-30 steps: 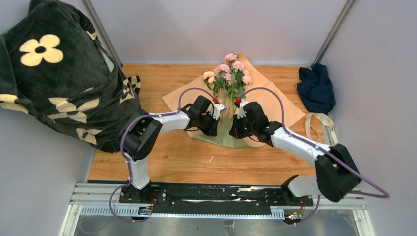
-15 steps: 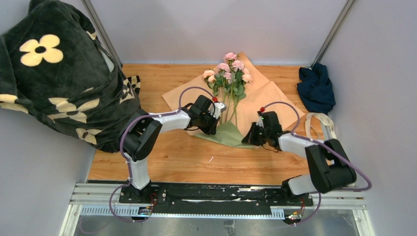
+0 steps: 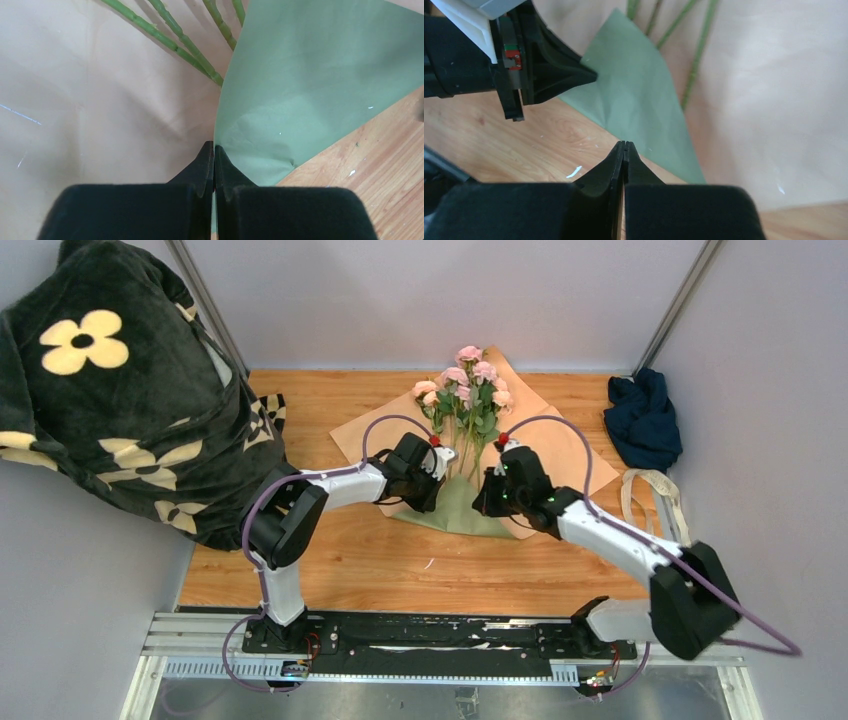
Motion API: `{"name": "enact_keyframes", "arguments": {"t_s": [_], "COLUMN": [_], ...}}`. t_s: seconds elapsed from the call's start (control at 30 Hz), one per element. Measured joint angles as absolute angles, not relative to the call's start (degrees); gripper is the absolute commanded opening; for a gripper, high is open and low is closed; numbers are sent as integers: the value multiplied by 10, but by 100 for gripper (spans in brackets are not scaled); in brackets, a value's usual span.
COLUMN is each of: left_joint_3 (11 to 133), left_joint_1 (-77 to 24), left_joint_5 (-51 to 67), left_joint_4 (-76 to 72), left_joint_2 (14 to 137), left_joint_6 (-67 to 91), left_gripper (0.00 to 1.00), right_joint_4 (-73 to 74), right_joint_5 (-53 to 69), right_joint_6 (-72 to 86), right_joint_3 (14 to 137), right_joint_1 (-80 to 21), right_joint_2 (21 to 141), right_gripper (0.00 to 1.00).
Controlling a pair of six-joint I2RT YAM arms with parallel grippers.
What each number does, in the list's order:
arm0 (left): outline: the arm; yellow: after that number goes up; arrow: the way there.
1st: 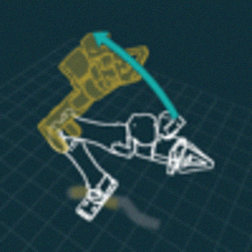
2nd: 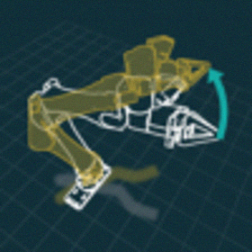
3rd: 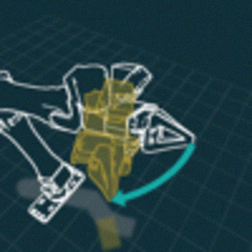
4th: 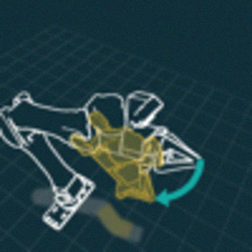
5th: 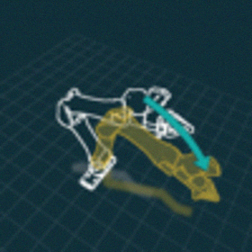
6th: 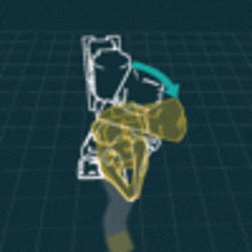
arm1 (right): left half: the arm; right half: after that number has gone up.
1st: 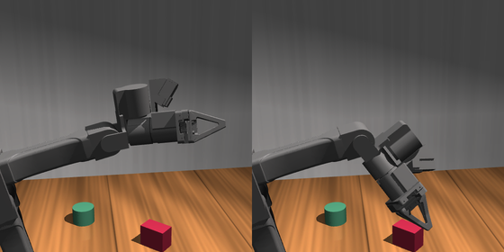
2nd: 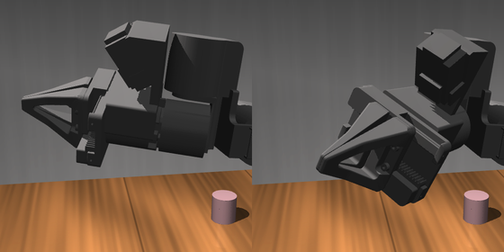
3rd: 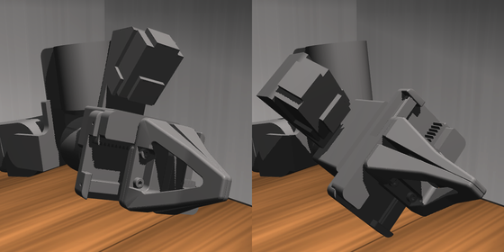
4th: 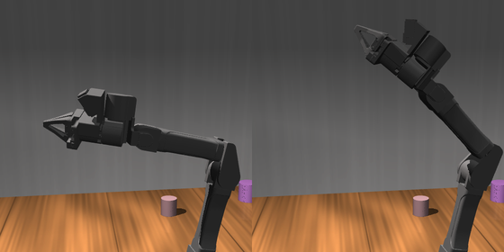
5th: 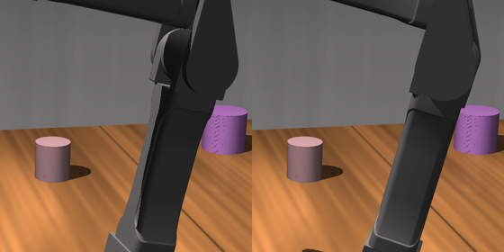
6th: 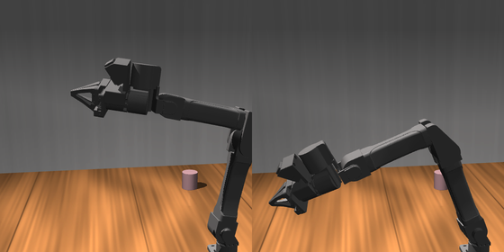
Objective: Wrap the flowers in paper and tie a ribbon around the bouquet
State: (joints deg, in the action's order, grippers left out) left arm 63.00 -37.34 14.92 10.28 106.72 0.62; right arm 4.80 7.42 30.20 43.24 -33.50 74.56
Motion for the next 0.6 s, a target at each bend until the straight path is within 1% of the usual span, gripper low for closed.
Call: {"name": "enact_keyframes", "arguments": {"t_s": [0.1,0.13,0.23,0.27,0.33,0.37,0.47,0.53,0.6], "left_joint_3": [630,630,631,632,634,635,646,662,674], "left_joint_1": [-373,-373,-373,-373,-373,-373,-373,-379,-397], "left_joint_5": [147,146,141,136,126,120,100,91,89], "left_joint_4": [103,103,103,104,116,125,169,196,209], "left_joint_2": [1067,1067,1067,1065,1060,1055,1029,1002,966], "left_joint_6": [10,11,11,13,4,-4,-25,-43,-60], "left_gripper": [1,6,33,40,52,54,57,55,41], "right_joint_4": [32,30,22,15,3,-6,-30,-42,-48], "right_joint_5": [95,103,124,124,133,138,152,157,160], "right_joint_6": [302,303,311,313,316,318,324,330,335], "right_joint_3": [433,431,415,412,405,401,398,397,394], "right_joint_1": [-333,-328,-303,-293,-286,-285,-284,-284,-284], "right_joint_2": [819,845,884,883,884,884,893,897,897], "right_gripper": [0,0,0,0,0,0,0,0,0]}}
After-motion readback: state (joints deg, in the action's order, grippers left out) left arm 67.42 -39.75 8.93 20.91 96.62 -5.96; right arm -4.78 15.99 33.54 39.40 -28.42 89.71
